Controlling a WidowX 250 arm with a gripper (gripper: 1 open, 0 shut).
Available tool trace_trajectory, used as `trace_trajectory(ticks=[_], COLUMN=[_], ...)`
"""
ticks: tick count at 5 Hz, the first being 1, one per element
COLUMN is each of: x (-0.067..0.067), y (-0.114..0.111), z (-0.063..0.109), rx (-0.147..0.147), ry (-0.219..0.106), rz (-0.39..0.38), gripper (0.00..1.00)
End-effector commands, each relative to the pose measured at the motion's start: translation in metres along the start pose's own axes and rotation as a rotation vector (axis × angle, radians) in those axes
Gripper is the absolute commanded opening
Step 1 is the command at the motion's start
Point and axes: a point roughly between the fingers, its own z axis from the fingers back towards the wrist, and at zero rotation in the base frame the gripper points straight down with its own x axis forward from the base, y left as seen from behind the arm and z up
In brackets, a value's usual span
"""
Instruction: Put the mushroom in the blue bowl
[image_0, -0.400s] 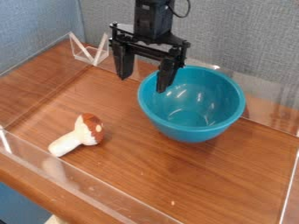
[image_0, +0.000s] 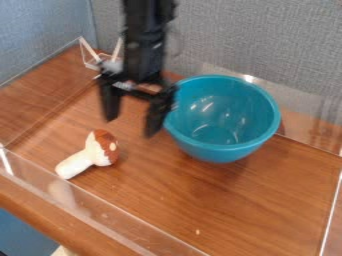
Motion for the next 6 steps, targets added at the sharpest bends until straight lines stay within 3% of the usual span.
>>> trace_trajectory(ticks=[1, 2, 3, 6], x=[-0.019, -0.029, -0.023, -0.006], y=[0.047, 0.082, 0.073, 0.055], z=[-0.026, -0.048, -0.043, -0.042], rx=[0.004, 0.008, 0.008, -0.004], ry=[-0.036, -0.076, -0.12, -0.149], rz=[-0.009, -0.026, -0.033, -0.033], gripper=[1.0, 1.0, 1.0, 1.0])
